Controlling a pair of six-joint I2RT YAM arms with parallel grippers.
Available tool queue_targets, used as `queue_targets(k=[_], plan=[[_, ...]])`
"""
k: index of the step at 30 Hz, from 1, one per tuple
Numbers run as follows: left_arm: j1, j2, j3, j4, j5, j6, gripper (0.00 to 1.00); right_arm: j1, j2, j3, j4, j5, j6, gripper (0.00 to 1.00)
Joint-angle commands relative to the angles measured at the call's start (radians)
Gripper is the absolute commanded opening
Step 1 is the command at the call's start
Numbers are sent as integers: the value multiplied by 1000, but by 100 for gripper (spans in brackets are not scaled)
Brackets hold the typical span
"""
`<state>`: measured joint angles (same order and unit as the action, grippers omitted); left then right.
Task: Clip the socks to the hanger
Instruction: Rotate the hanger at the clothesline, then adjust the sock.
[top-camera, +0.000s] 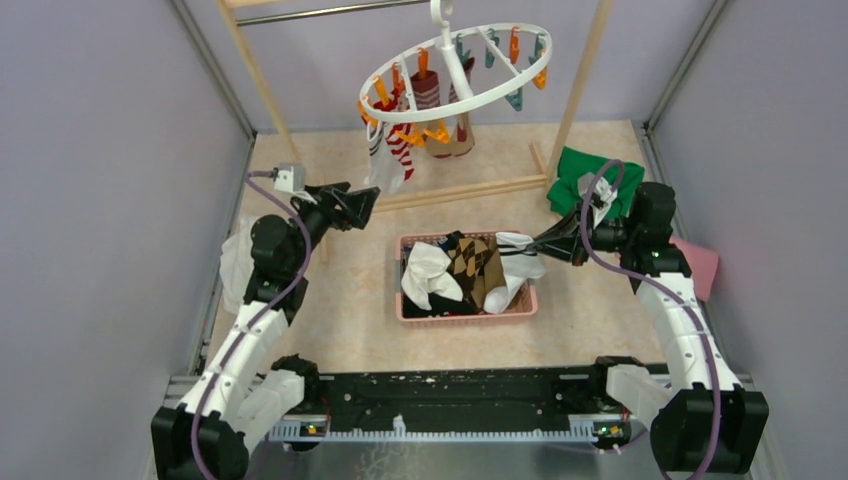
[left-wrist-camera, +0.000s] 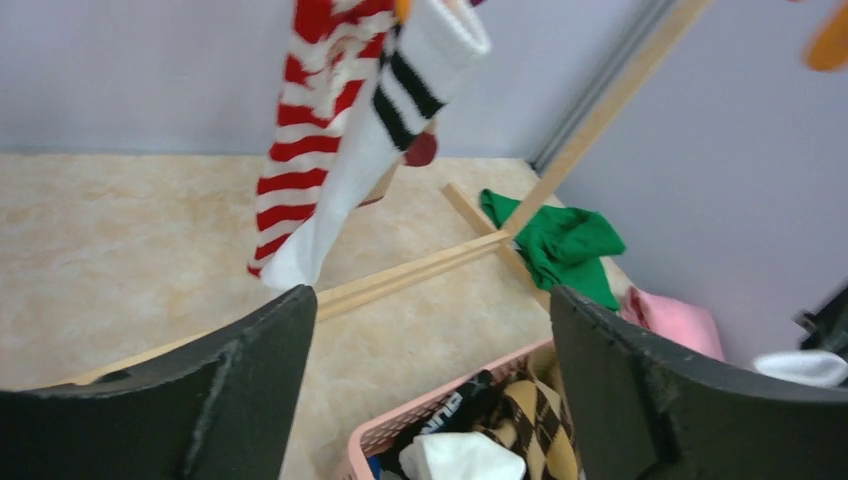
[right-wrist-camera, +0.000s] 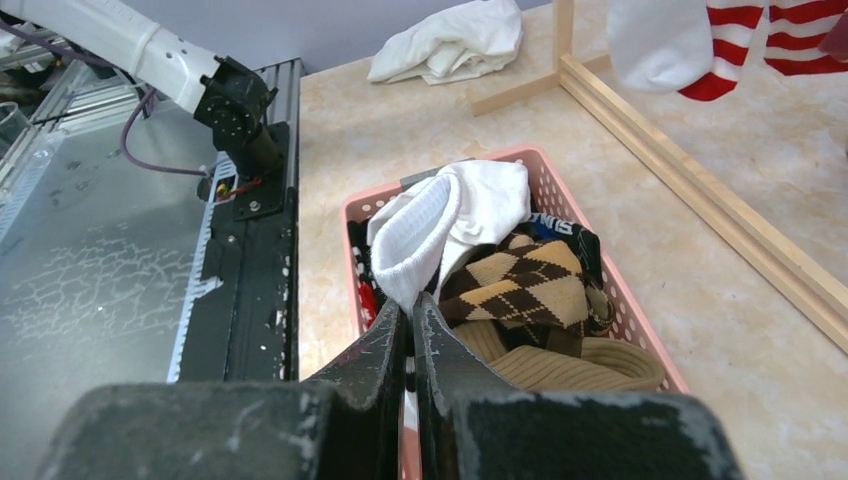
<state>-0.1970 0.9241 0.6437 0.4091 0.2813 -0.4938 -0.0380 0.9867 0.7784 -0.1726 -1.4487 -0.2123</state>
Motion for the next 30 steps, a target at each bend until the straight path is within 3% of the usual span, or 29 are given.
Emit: queue_targets(k=[1,7,11,17,20,26,30], plan=[[5,-114,-63,117,161,0,96,-11,-1,7,-10,-37,-47,0],[5,-137,-136,369,431,-148,99,-11,3,7,-27,-35,-68,0],[5,-86,-172,612,519,-307,99,-12,5,7,-31,-39,-73,0],[-32,2,-210,826,644,-317,99,0,13,23,-36,-70,-80,0],[-135,5,-292,925,580,-257,99,45,44,110,-154,-45,-167,0],[-423,-44,-343,779,328,211,99,184,149,345,-428,35,-360,0],[-457,56,-333,894,266,208,98,235,204,447,-477,40,-374,0]])
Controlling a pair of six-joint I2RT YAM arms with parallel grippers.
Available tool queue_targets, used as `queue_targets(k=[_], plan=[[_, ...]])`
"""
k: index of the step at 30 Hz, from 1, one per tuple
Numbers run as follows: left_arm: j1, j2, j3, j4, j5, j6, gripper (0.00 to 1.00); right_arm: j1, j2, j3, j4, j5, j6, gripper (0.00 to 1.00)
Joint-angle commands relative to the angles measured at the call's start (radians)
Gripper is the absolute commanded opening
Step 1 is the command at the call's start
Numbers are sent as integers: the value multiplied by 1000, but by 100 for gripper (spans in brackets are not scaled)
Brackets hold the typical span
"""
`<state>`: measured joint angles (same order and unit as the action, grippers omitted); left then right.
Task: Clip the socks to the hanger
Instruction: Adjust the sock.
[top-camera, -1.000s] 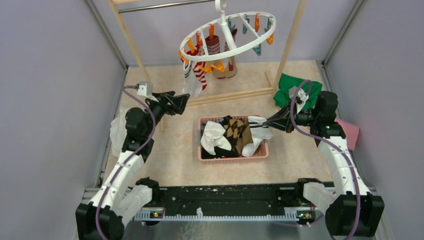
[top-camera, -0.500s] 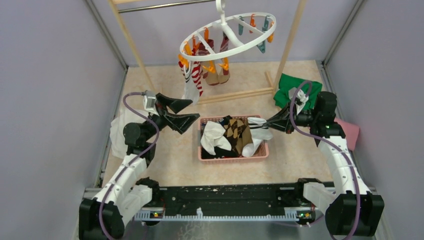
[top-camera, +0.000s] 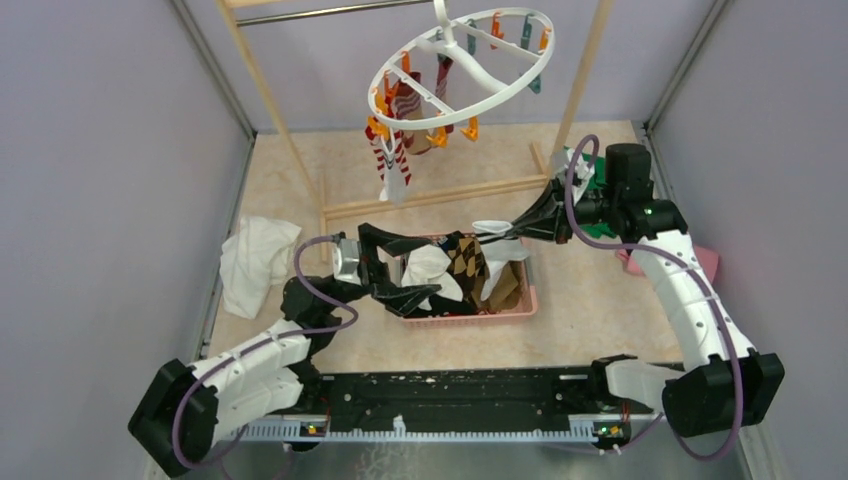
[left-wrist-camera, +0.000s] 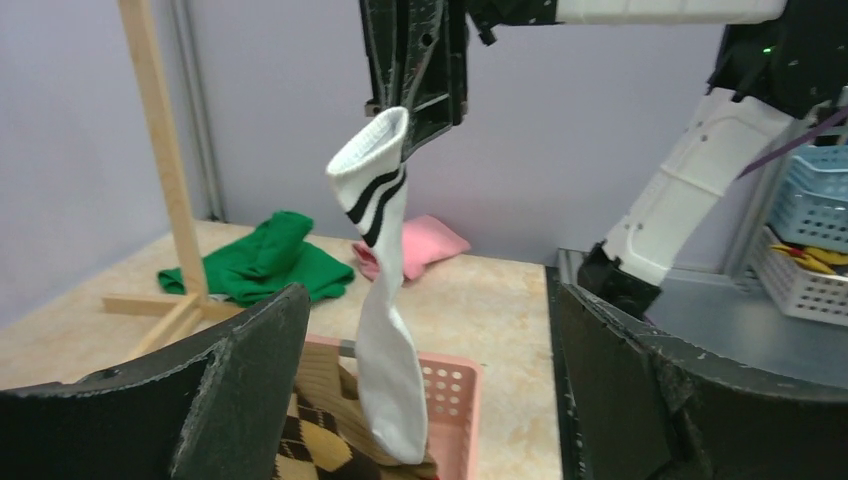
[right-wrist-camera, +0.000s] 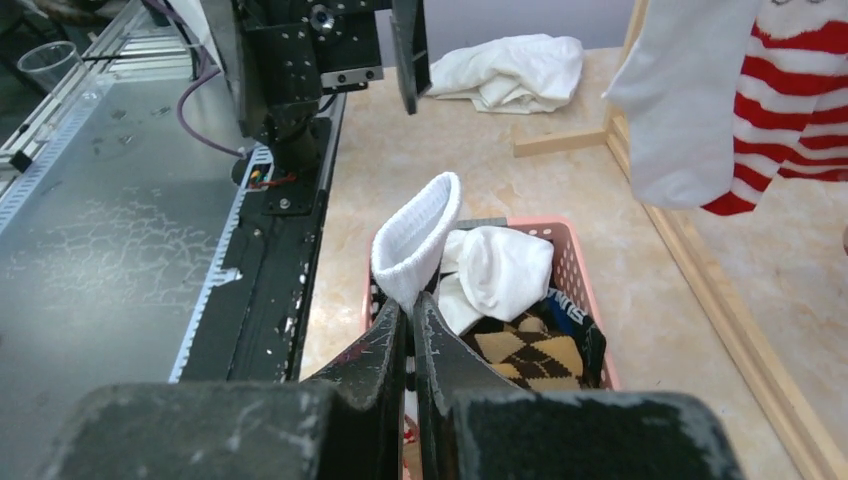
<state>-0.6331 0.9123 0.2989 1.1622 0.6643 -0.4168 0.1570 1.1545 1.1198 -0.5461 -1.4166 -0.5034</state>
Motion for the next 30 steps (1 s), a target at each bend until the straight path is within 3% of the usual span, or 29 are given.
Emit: queue_targets(k=[1,5,13,26,30], plan=[[-27,107,18,188,-124,109,97,54,44,122,-118,10,-94,0],[-51,268,56,373,-108,51,94,110,69,163,-172,16,-149,0],[-81,450,119,554,-86,-52,89,139,90,195,-252,14,-224,0],[-153,550,216,614,-171,-61,71,141,87,171,-236,-13,-218,0],[-159,570,247,629,-163,-72,58,141,78,169,-235,-7,-212,0]])
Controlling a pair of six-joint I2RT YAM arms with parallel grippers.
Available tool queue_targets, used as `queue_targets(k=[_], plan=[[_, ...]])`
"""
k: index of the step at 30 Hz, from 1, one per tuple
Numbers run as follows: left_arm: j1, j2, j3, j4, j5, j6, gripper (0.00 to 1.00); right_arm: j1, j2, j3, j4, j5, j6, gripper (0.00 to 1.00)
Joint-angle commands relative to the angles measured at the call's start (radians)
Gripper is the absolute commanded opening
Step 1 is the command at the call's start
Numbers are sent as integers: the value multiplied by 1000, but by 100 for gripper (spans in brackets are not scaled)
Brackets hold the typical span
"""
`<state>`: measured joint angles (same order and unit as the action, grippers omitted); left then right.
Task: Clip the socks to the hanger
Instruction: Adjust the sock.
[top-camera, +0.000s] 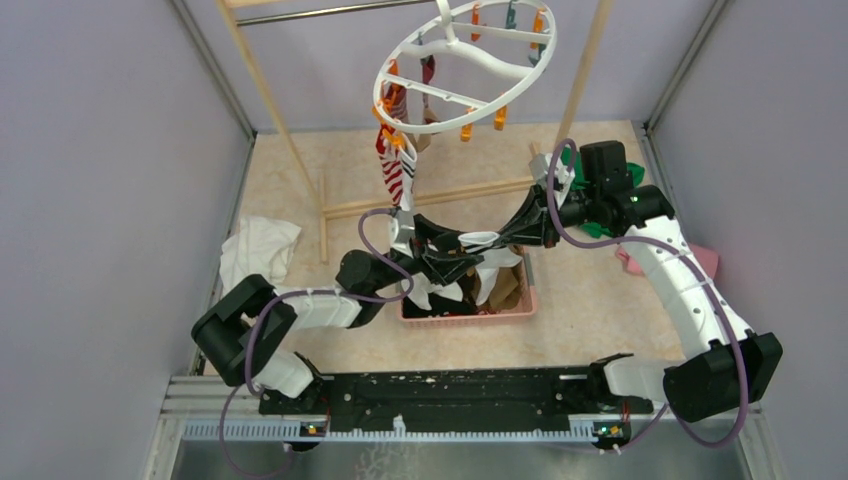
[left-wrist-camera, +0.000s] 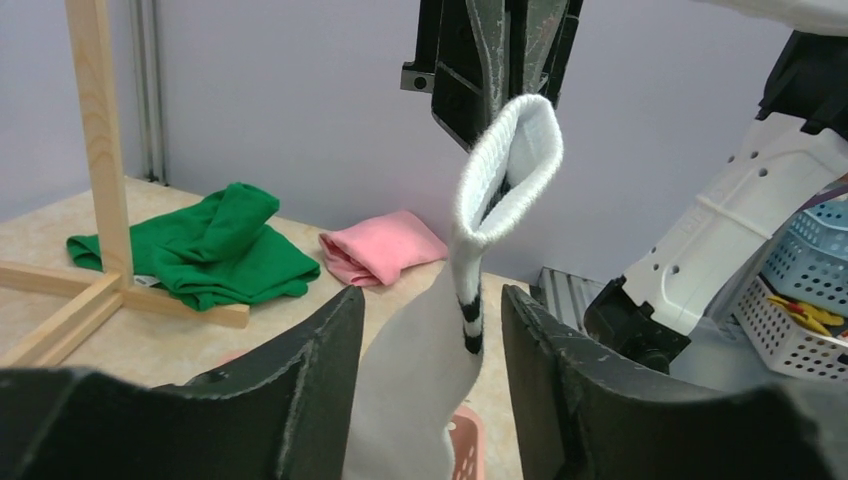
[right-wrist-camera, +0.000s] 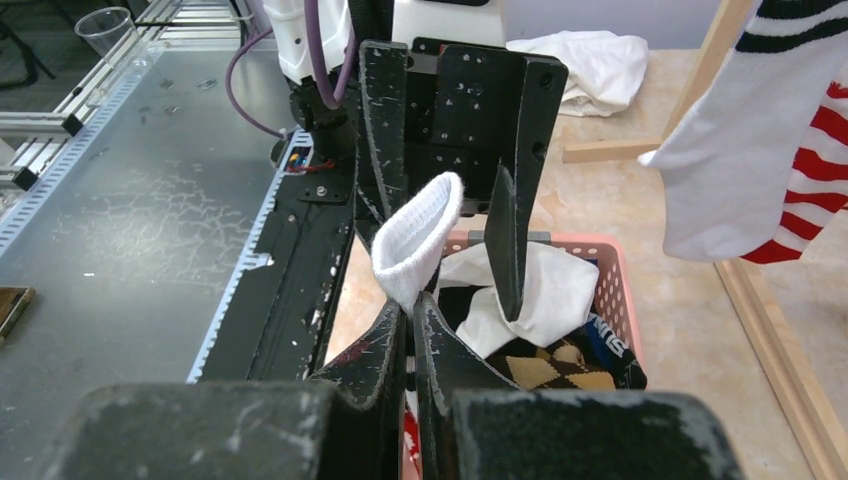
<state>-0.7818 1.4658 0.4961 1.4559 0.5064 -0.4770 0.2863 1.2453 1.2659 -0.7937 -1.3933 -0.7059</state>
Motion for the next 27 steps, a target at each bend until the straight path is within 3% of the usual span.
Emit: queue_targets(k=[1,7,14,18,21,22,24,27], plan=[[-12,18,56,335,-4,-14,56,11,-15,23,13,-29,-8,0],[-14,11,69,335,17,-21,51,11,-27,14,16,-8,-5,1],[-16,7,75,336,35,-34,22,11,-31,6,28,0,8,1],[-15,4,77,337,63,-38,0,11,-33,-1,36,12,19,3],[-15,2,76,337,73,-46,0,11,-36,-5,42,16,25,4],[-15,1,79,336,74,-53,4,12,-39,-4,42,16,26,4],[-15,3,78,337,77,-73,22,11,-40,-3,42,14,29,4],[-14,8,88,337,100,-85,33,12,-41,-2,42,5,34,4]])
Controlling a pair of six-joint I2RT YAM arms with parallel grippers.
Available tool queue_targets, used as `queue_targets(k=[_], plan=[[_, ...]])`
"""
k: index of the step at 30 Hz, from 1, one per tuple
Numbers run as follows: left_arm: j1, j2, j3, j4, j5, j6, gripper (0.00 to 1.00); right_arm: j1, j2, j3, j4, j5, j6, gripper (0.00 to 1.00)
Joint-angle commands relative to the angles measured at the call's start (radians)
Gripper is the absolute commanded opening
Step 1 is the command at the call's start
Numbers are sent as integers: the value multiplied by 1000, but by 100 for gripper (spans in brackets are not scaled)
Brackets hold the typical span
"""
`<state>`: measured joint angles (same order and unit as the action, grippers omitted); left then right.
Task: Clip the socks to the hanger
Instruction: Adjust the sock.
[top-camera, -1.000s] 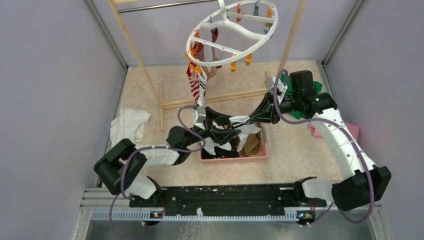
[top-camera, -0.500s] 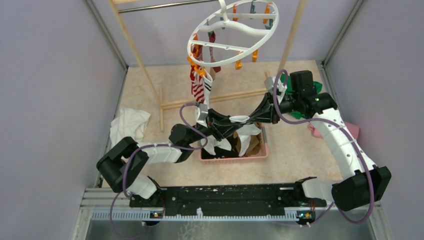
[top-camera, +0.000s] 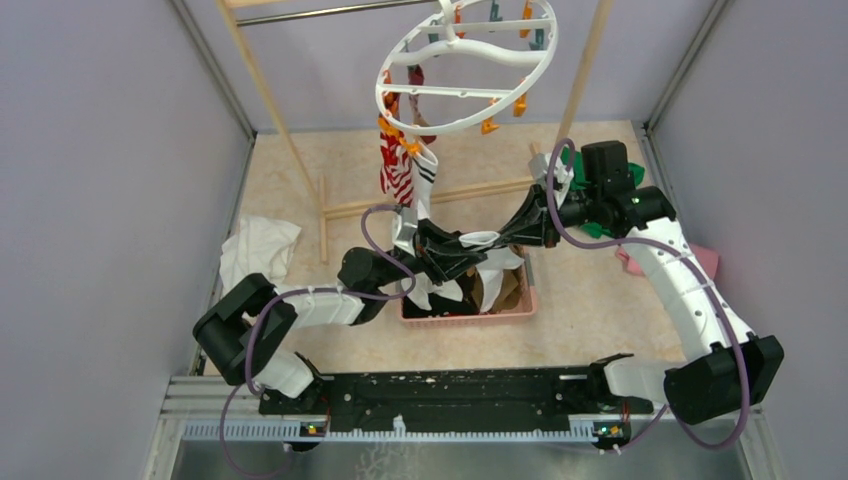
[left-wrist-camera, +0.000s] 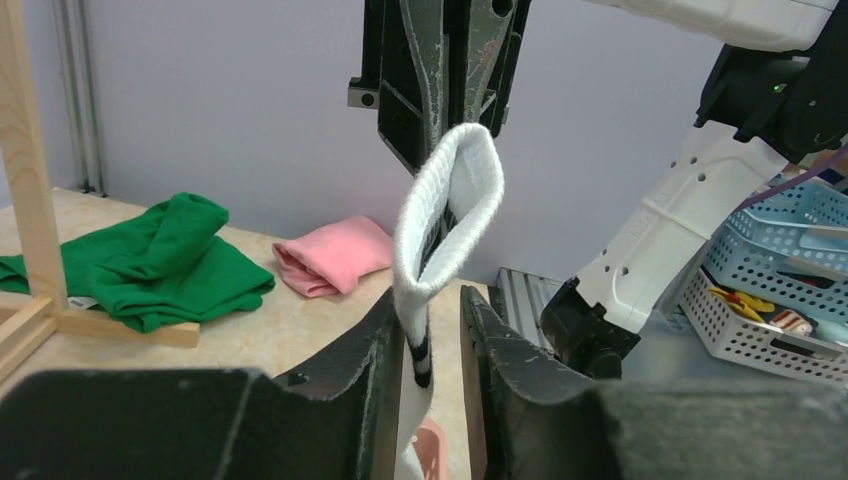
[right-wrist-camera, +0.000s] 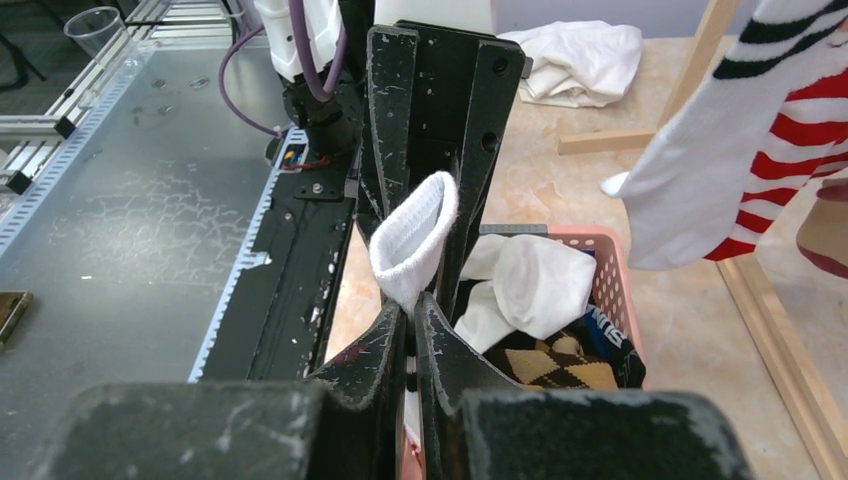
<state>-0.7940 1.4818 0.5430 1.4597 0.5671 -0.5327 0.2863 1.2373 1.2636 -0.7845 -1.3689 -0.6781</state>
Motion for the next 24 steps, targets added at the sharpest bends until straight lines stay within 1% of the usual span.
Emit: queue_targets(k=[1,7,8,12,13,14,16,17,18,21,22,24], plan=[[-3,-7,46,333,44,-31,35,11,-33,0,33,-22,8,4],[-2,-13,59,333,44,-35,35,12,-39,-1,30,-26,8,4],[-3,-17,62,333,46,-36,33,12,-39,-1,30,-25,8,4],[-3,-28,60,334,48,-39,8,11,-43,-1,30,-18,8,4],[-3,-30,56,332,46,-38,5,10,-44,1,28,-15,8,4],[-2,-33,52,332,46,-36,0,10,-45,3,27,-10,8,4],[-3,-39,42,332,45,-29,0,8,-45,7,25,1,12,5],[-2,-41,39,333,45,-26,0,4,-47,8,26,3,14,8],[-3,-41,36,332,44,-21,0,2,-47,12,24,6,15,14],[-3,-41,31,333,49,-3,0,-3,-50,28,10,21,10,39],[-3,-41,30,333,53,4,0,-5,-51,39,-5,31,0,44],[-3,-41,26,333,56,20,0,-11,-48,73,-41,58,-29,51]])
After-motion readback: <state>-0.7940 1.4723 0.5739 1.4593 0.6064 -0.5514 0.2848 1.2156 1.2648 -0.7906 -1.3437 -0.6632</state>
